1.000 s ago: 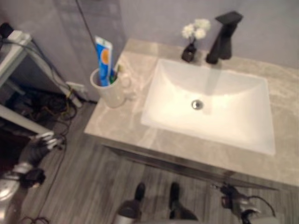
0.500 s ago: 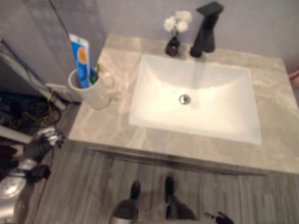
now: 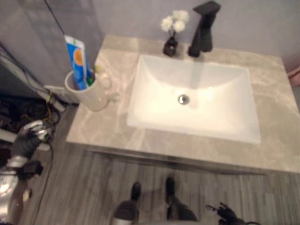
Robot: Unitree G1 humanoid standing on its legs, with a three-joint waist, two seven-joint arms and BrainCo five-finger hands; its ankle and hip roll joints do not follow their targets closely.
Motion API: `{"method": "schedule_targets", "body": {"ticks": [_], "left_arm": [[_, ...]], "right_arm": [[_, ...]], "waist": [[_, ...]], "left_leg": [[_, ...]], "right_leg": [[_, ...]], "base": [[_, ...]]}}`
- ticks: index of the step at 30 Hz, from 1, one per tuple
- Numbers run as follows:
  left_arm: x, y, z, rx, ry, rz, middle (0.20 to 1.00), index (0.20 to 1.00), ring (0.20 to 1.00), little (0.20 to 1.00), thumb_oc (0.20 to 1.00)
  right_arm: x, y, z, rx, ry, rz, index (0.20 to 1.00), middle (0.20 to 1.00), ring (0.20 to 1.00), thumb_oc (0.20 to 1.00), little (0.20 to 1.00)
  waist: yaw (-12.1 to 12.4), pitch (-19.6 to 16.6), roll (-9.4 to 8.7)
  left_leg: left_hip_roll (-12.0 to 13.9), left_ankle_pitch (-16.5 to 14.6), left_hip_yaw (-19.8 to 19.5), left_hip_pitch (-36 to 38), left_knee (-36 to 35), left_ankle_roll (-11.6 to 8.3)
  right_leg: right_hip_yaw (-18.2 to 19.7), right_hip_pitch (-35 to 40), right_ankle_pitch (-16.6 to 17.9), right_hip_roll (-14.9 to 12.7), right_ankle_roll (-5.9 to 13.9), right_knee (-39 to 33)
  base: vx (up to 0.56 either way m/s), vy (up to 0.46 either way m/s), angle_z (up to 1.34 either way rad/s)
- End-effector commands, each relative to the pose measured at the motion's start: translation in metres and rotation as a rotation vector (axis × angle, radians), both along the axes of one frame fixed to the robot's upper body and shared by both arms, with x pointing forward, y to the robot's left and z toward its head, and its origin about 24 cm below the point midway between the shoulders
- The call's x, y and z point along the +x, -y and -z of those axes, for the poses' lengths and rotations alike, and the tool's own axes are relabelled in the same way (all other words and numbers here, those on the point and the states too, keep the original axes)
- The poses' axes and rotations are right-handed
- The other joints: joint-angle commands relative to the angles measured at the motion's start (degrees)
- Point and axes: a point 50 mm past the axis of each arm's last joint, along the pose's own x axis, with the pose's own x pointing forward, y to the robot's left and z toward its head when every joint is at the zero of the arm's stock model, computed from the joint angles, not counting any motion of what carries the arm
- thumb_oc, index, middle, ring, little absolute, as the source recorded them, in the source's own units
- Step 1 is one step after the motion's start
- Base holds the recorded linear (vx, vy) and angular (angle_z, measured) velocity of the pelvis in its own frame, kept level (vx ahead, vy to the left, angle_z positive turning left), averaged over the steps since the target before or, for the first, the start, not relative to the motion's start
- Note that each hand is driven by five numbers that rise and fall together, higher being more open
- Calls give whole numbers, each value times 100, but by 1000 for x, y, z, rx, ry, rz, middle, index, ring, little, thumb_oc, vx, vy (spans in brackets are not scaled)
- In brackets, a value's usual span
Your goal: Put brush and paste in cup on sink, flatten towel.
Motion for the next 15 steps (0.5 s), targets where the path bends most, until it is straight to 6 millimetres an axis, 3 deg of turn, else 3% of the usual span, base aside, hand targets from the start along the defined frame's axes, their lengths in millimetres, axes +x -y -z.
{"method": "schedule_targets", "body": {"ticks": [1, 15], "left_arm": [[5, -5, -36, 132, 124, 3, 282, 282, 282, 282, 282], [10, 8, -54, 172, 179, 89, 231, 231, 231, 231, 231]], "right_arm": [[6, 7, -4, -50, -2, -58, 1000, 1000, 1000, 1000, 1000], [11, 6, -4, -55, -14, -78, 1000, 1000, 1000, 1000, 1000]], "waist": [[51, -95, -7], [52, -141, 65]], "left_leg": [[101, -333, -135, 112, 72, 26], [87, -389, -24, 197, 72, 39]], "right_leg": [[-45, -261, 255, -479, 579, 50], [14, -265, 284, -472, 590, 50]], "base": [[0, 0, 0], [-1, 1, -1]]}}
